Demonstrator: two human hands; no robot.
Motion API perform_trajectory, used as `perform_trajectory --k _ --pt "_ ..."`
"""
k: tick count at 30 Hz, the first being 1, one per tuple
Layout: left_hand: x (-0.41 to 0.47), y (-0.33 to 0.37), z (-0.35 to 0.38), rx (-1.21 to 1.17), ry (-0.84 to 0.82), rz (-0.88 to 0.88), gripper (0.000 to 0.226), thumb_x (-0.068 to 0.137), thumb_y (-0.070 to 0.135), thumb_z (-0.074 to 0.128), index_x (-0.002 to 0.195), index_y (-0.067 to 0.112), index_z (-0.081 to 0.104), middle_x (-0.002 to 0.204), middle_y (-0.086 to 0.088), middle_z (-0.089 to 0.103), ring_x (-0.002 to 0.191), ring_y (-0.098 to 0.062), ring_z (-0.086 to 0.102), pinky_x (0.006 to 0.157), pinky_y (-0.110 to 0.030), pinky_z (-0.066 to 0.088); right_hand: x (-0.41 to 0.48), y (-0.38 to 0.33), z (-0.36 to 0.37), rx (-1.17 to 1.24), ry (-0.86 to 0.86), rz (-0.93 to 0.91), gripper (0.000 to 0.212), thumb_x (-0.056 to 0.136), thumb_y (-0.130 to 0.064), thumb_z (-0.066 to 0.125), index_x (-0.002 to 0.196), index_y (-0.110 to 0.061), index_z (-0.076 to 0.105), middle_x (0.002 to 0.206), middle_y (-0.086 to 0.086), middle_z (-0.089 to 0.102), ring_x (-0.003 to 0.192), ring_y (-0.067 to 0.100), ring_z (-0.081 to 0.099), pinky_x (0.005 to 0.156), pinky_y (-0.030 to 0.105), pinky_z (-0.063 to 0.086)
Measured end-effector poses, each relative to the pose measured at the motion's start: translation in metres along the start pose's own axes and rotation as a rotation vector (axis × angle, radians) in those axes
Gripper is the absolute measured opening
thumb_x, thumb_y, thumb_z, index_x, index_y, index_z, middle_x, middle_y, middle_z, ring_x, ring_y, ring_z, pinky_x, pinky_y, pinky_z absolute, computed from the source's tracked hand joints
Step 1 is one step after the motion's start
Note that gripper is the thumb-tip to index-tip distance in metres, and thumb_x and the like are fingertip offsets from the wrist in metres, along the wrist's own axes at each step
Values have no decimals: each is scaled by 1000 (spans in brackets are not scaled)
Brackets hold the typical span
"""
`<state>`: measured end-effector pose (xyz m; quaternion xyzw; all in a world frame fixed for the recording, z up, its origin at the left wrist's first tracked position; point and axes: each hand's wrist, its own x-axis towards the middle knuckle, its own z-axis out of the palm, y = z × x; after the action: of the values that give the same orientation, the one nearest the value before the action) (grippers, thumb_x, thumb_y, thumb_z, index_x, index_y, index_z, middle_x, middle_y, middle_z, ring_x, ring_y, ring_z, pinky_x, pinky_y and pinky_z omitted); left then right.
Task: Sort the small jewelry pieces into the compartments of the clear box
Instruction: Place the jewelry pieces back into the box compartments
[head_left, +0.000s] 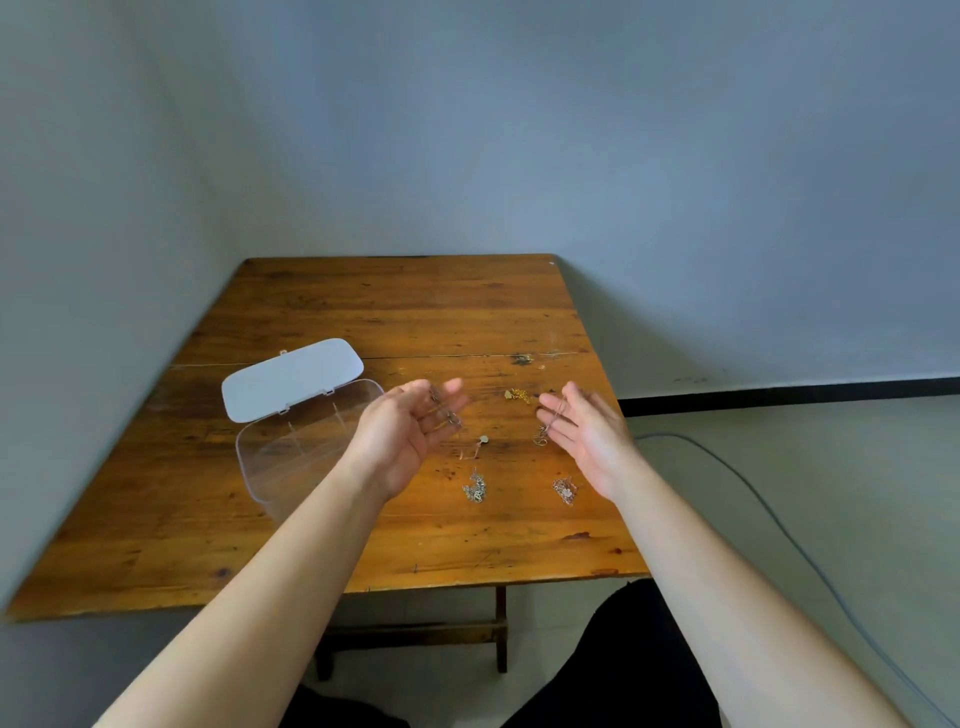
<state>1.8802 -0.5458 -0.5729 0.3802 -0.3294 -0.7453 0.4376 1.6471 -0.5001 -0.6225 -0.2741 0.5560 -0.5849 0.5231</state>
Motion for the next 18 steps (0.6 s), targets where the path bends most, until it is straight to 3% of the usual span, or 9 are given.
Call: perform_trajectory --k 3,8,13,18 --pt "-5 23 -8 -84 11 15 15 105 15 35 103 12 49 117 -16 71 112 -30 67 97 -47 50 -4 -14 15 158 -33 27 30 104 -32 49 127 -13 49 110 7 76 104 23 72 100 42 48" --pt "-16 72 -21 -158 24 122 21 105 15 34 123 9 43 122 -11 69 112 -24 67 101 -44 49 -7 -44 52 305 -56 51 20 103 -30 53 116 -15 55 108 7 72 104 21 71 98 39 51" --pt "-33 125 -38 -245 -3 209 20 104 13 35 115 5 50 114 -10 73 111 -24 68 94 -43 53 -8 -76 97 423 -149 57 12 103 -26 52 106 -16 59 105 7 70 103 21 69 88 36 55" --pt "-43 154 -58 -255 63 264 21 104 11 35 100 3 54 111 -12 73 108 -26 69 96 -44 52 -9 -100 149 437 -254 48 11 105 -23 48 105 -15 56 111 11 72 105 24 70 94 38 53"
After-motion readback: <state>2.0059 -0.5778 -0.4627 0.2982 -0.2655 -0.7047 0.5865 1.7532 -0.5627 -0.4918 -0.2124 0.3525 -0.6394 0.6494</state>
